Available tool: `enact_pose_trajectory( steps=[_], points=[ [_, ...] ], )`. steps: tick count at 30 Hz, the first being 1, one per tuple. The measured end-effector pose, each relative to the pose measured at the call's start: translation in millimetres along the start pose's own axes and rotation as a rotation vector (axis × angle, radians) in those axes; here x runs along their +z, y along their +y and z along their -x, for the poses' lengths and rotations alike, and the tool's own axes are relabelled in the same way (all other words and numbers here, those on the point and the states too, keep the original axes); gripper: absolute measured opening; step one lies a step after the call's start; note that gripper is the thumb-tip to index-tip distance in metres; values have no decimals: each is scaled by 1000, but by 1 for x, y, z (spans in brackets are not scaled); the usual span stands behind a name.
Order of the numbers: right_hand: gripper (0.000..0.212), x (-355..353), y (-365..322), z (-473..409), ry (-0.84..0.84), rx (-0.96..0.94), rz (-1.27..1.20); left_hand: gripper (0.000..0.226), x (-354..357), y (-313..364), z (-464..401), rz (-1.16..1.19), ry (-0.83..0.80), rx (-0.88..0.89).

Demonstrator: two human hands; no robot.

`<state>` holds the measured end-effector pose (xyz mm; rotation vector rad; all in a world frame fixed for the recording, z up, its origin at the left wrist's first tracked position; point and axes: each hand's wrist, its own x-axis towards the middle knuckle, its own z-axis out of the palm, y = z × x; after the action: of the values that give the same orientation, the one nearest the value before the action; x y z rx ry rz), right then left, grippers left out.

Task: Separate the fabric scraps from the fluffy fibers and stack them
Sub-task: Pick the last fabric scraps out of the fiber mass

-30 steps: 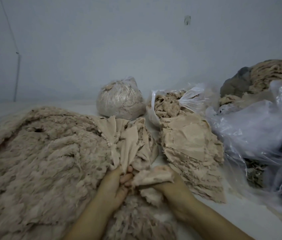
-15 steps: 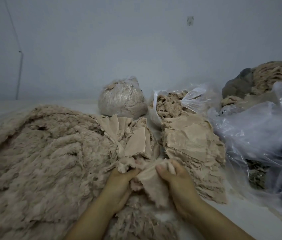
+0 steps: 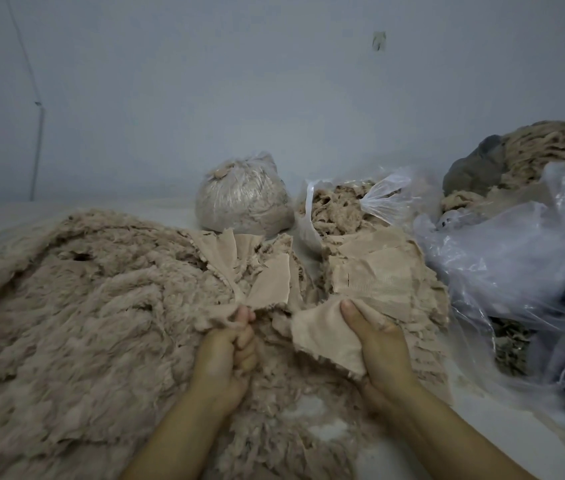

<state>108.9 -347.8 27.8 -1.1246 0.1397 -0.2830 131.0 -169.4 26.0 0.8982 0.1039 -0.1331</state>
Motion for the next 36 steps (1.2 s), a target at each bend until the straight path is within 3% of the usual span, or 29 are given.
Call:
enact_pose_trajectory(
  steps=[4,6,8,11,13,15,18,20,25,29,33,36],
  points=[
    [36,-5,-8,-4,-256,109,138,23,-8,4,-3,-134,-96,-59],
    [21,-2,-23,-7,-373,92,305,33,-7,-1,0,-233,-142,-116],
    [13,2,-47,-24,-300,-26,394,41,-4,-4,2,-270,-140,-149],
    [7,5,-91,-64,-43,-253,625,53,-1,-3,1,-194,-62,-111],
    [30,6,-104,-81,62,-351,1205,44,-1,-1,-2,-124,1,-38],
    [50,14,-96,-80,40,-466,1467,34,0,-1,-4,-72,48,16],
    [54,38,-47,-49,-346,-602,1416,21,2,-4,-4,-40,51,51],
    [51,49,-10,-31,-507,-641,1468,18,3,-6,-2,-60,27,59],
    [24,58,14,-32,-307,-687,1248,32,-1,-4,-1,-137,-48,49],
    [16,52,20,-13,-518,-885,1025,31,-3,-3,-4,-53,-41,39],
    [13,39,24,4,-504,-1003,873,18,-3,-3,-6,22,69,43],
    [26,26,26,17,-564,-1014,799,24,-7,-1,-8,9,114,45]
  ],
)
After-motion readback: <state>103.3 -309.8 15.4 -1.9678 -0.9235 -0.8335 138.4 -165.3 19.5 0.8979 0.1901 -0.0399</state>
